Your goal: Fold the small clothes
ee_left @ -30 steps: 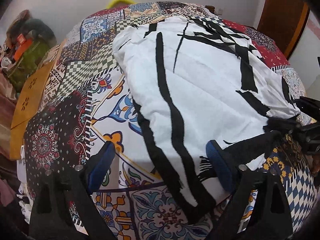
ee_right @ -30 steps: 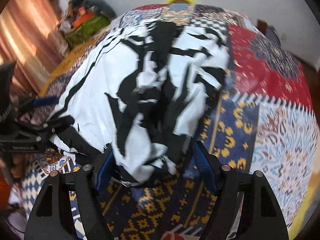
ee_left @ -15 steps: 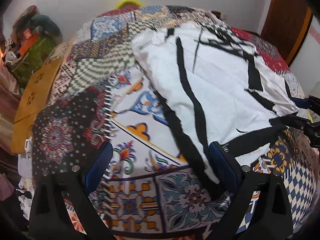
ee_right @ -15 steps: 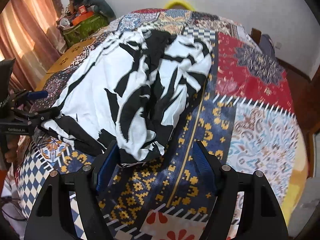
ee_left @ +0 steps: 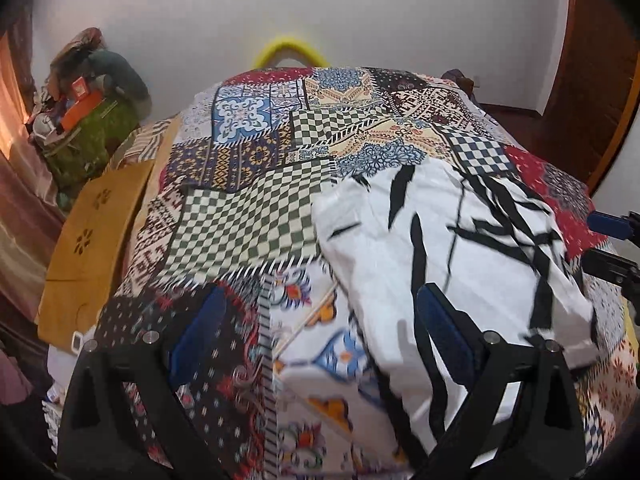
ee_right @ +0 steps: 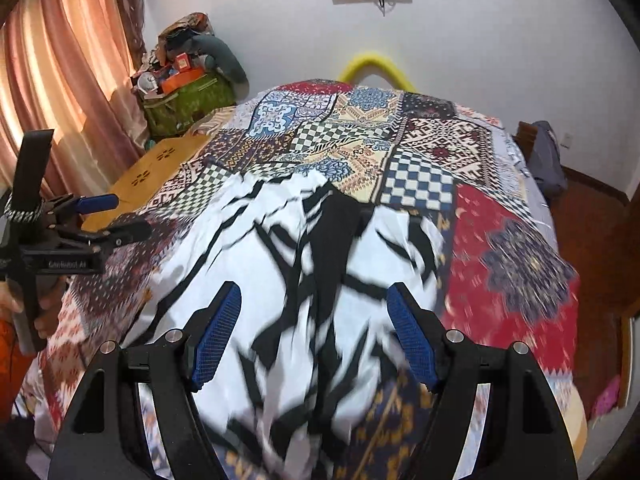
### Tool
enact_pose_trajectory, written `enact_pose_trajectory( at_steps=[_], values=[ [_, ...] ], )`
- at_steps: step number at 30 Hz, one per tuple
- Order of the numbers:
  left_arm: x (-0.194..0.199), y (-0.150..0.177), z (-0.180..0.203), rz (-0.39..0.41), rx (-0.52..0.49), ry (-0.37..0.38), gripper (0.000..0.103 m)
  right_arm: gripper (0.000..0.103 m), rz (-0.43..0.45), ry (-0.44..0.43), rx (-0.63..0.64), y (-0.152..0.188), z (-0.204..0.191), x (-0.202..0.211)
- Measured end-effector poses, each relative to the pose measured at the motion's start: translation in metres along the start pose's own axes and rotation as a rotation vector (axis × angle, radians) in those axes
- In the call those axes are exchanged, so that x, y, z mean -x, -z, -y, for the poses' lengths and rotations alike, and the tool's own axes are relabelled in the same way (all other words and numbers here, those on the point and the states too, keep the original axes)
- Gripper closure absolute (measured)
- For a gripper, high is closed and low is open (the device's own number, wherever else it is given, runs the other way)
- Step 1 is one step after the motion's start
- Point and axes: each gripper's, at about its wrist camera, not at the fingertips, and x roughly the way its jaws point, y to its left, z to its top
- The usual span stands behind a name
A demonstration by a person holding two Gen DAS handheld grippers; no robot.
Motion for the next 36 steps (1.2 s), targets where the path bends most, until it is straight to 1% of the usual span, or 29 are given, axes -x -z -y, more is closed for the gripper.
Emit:
enact_pose_trajectory(
  at_steps=[2,5,6,7,8,10,11,12,14,16,19,21,22,24,26,29,30,31,32,33,35,36],
  values=[
    [-0.017,-0.009,0.000,-0.020,0.003,0.010,0.006,0.032,-0.030,-0.020,-0.022,-0.011,0.007,-0.021],
    [-0.049,-0.020,0.000,-0.075,0.028,0.053,0.006,0.041,-0.103,-0.046,-0.075,-0.023,0.020,-0.060],
    [-0.058,-0.022,0.000,-0.094,0.037,0.057,0.006,0.046,-0.128,-0.053,-0.095,-0.026,0.025,-0.071],
    [-0.070,-0.023,0.001,-0.116,0.049,0.063,0.006,0.054,-0.157,-0.069,-0.124,-0.029,0.029,-0.086],
    [-0.080,-0.024,0.002,-0.140,0.053,0.073,0.006,0.058,-0.170,-0.096,-0.144,-0.030,0.032,-0.093],
    [-0.095,-0.023,0.005,-0.167,0.049,0.086,0.015,0.075,-0.172,-0.128,-0.158,-0.030,0.032,-0.102],
    [-0.101,-0.022,0.007,-0.174,0.043,0.083,0.028,0.081,-0.165,-0.135,-0.147,-0.029,0.031,-0.102],
    [-0.106,-0.020,0.008,-0.181,0.040,0.083,0.033,0.094,-0.153,-0.137,-0.129,-0.029,0.029,-0.101],
    [-0.113,-0.016,0.006,-0.186,0.060,0.094,0.033,0.097,-0.126,-0.099,-0.092,-0.026,0.028,-0.098],
    [-0.117,-0.013,0.004,-0.180,0.061,0.075,0.033,0.098,-0.121,-0.050,-0.048,-0.021,0.028,-0.097],
    [-0.115,-0.012,0.001,-0.182,0.062,0.040,0.032,0.097,-0.143,-0.040,-0.046,-0.020,0.032,-0.102],
    [-0.108,-0.013,-0.003,-0.174,0.075,0.008,0.033,0.097,-0.150,-0.038,-0.050,-0.024,0.033,-0.097],
    [-0.101,-0.014,-0.005,-0.168,0.078,0.000,0.033,0.094,-0.154,-0.038,-0.056,-0.025,0.032,-0.090],
    [-0.084,-0.016,-0.007,-0.145,0.074,0.005,0.033,0.093,-0.153,-0.035,-0.060,-0.027,0.031,-0.079],
    [-0.065,-0.018,-0.006,-0.107,0.063,0.019,0.033,0.091,-0.117,-0.026,-0.016,-0.028,0.020,-0.061],
    [-0.037,-0.019,0.001,-0.043,0.034,0.054,0.033,0.078,-0.068,-0.030,0.050,-0.024,0.003,-0.038],
    [-0.031,-0.018,0.004,-0.031,0.026,0.066,0.033,0.071,-0.057,-0.041,0.065,-0.022,-0.002,-0.031],
    [-0.025,-0.016,0.008,-0.023,0.016,0.090,0.033,0.066,-0.047,-0.063,0.084,-0.017,-0.010,-0.023],
    [-0.023,-0.016,0.012,-0.026,0.009,0.114,0.033,0.065,-0.046,-0.076,0.096,-0.015,-0.015,-0.021],
    [-0.022,-0.012,0.018,-0.043,-0.002,0.154,0.033,0.064,-0.055,-0.085,0.109,-0.011,-0.020,-0.021],
    [-0.028,-0.002,0.026,-0.081,-0.020,0.187,0.033,0.064,-0.107,-0.106,0.138,0.000,-0.029,-0.029],
    [-0.033,0.002,0.030,-0.103,-0.029,0.190,0.033,0.064,-0.148,-0.113,0.150,0.007,-0.032,-0.037]
  ],
)
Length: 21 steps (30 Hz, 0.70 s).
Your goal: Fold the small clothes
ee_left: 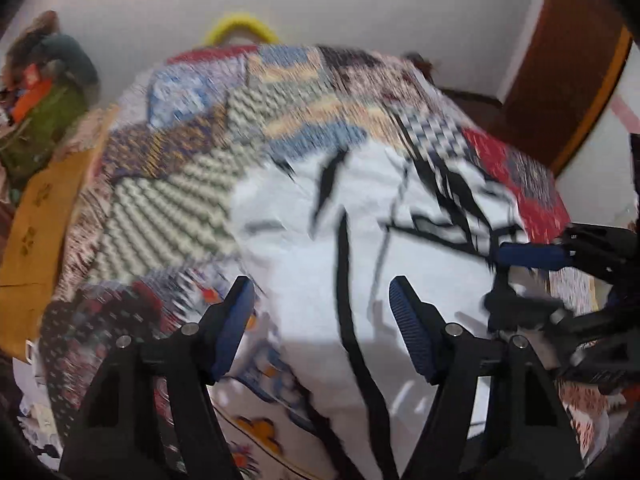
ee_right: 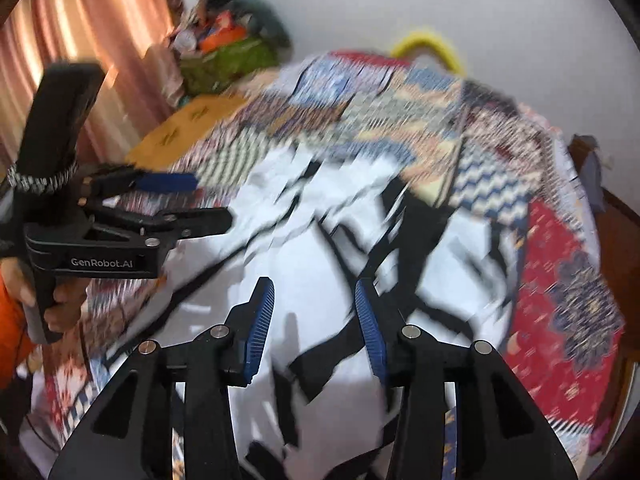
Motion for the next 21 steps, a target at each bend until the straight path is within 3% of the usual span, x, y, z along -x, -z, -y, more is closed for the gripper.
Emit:
enact_pose_trajectory(
  at_steps=[4,7,10,21],
  values=[
    [-0.034,0.026,0.008,-0.131,-0.035,-0.022,0.032,0.059,-0.137,0.014,0.015,0.025,-0.003,-0.030],
    [-0.028,0.040,0.004,-0.119,-0.010,0.007,0.025,0.053,-0.133,0.014,0.018,0.038,-0.003,-0.023],
    [-0.019,0.054,-0.002,-0.138,0.006,0.046,0.022,0.052,-0.126,0.015,0.006,0.047,-0.004,-0.012],
    [0.026,0.102,-0.002,-0.089,-0.029,0.005,0.018,0.052,-0.076,0.055,-0.020,0.073,-0.015,0.018]
  ],
)
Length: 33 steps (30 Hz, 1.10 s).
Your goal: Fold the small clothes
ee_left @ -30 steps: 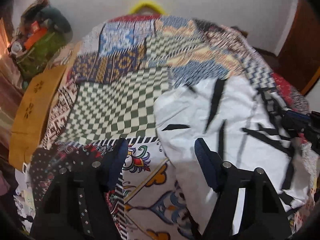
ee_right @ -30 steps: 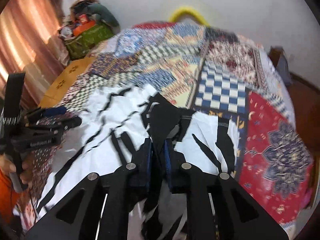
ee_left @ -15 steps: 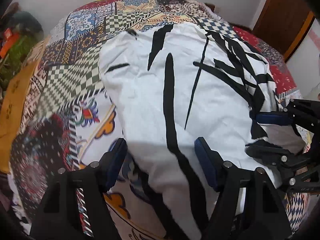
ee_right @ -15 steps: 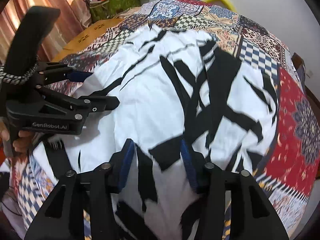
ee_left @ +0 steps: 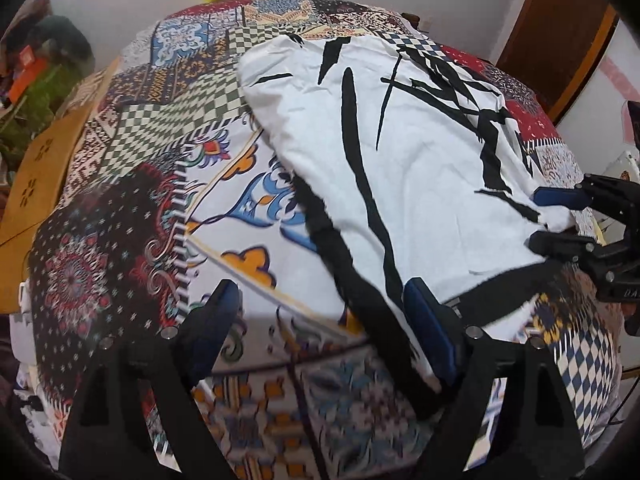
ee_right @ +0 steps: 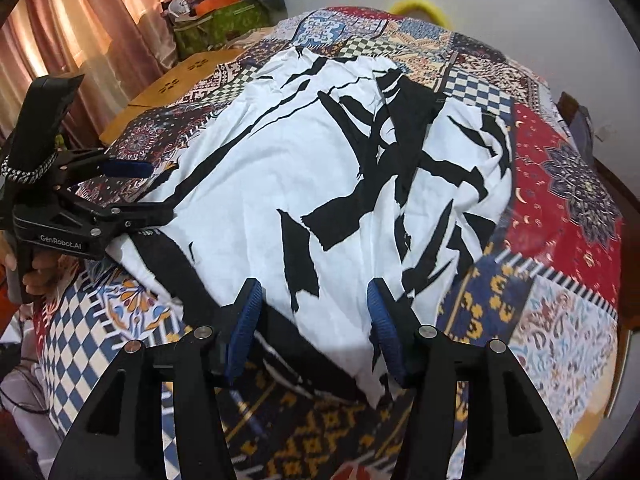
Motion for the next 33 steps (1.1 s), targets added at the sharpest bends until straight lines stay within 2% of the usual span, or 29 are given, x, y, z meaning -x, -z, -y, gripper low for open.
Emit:
enact_pose_trajectory(
  at_steps=[5,8,10,13,14,15,17,22,25,27,31,33],
  values=[
    [0.022,0.002,-0.003,0.013,0.006,-0.021,0.018,0.052,0.037,0.004,-0.012,0.001,-0.002,0.019],
    [0.037,-0.006,-0.009,0.058,0.020,-0.048,0.016,0.051,0.090,-0.015,-0.021,-0.002,0.002,0.034],
    [0.044,-0.015,-0.016,0.091,0.040,-0.081,0.011,0.037,0.121,0.006,-0.034,-0.005,0.009,0.040],
    [0.040,-0.032,-0.028,0.099,0.085,-0.088,0.009,0.034,0.146,0.014,-0.110,-0.015,0.029,0.042],
    [0.035,-0.038,-0.033,0.090,0.102,-0.075,0.009,0.033,0.147,0.009,-0.144,-0.018,0.038,0.040],
    [0.029,-0.044,-0.036,0.080,0.116,-0.063,0.009,0.027,0.150,0.009,-0.180,-0.021,0.046,0.039],
    [0.016,-0.052,-0.044,0.057,0.155,-0.027,0.009,0.021,0.153,0.019,-0.245,-0.026,0.061,0.034],
    [-0.027,-0.072,-0.056,-0.025,0.245,0.091,0.009,0.021,0.095,-0.049,-0.369,-0.039,0.090,0.005],
    [-0.049,-0.081,-0.055,-0.067,0.266,0.133,0.010,0.021,0.053,-0.081,-0.375,-0.049,0.094,-0.016],
    [-0.061,-0.085,-0.053,-0.087,0.271,0.163,0.014,0.021,0.036,-0.104,-0.368,-0.052,0.089,-0.026],
    [-0.070,-0.094,-0.044,-0.075,0.255,0.173,0.014,0.017,0.028,-0.142,-0.348,-0.057,0.079,-0.043],
    [-0.072,-0.098,-0.038,-0.063,0.241,0.190,0.026,0.017,0.044,-0.151,-0.334,-0.059,0.075,-0.044]
  ],
)
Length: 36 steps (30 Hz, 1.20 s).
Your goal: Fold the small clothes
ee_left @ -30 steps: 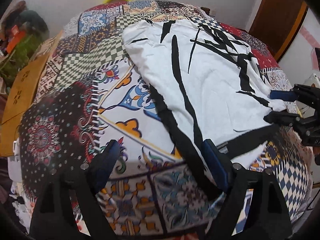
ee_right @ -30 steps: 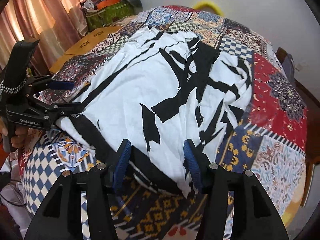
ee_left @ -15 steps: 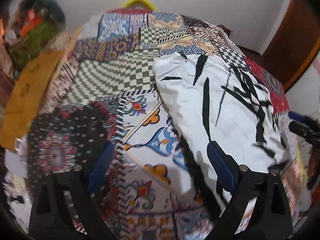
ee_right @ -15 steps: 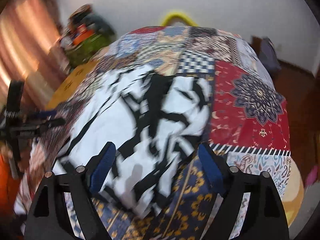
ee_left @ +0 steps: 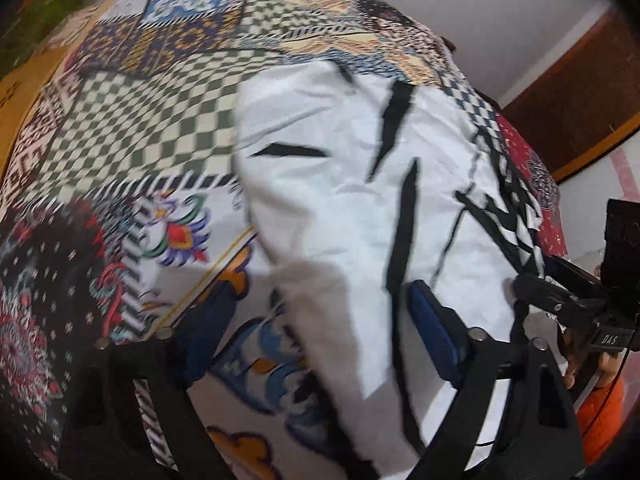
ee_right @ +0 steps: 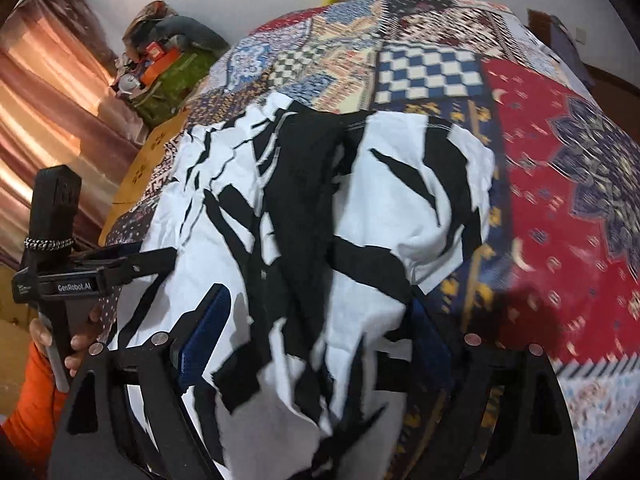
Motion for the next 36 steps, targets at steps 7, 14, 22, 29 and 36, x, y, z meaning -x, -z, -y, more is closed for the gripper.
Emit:
enact_pose_trajectory(
  at_steps=[7,14,22,29,36],
  values=[
    [0.001,-0.004,0.013,0.022,-0.020,0.043,0.075,0.070,-0.025,-0.016,0.064,-0.001,-0.012,-0.007],
    [0.042,0.007,0.016,0.118,-0.049,0.021,0.090,0.086,0.029,-0.030,0.095,0.003,-0.032,0.008],
    [0.138,0.016,0.001,0.321,-0.092,-0.080,0.091,0.087,0.158,-0.089,0.199,-0.009,-0.112,0.049],
    [0.199,0.012,-0.056,0.412,-0.029,-0.161,0.091,0.087,0.217,-0.163,0.238,-0.022,-0.188,0.040],
    [0.165,0.008,-0.139,0.310,0.079,-0.198,0.091,0.087,0.111,-0.206,0.202,-0.029,-0.216,-0.036]
  ],
)
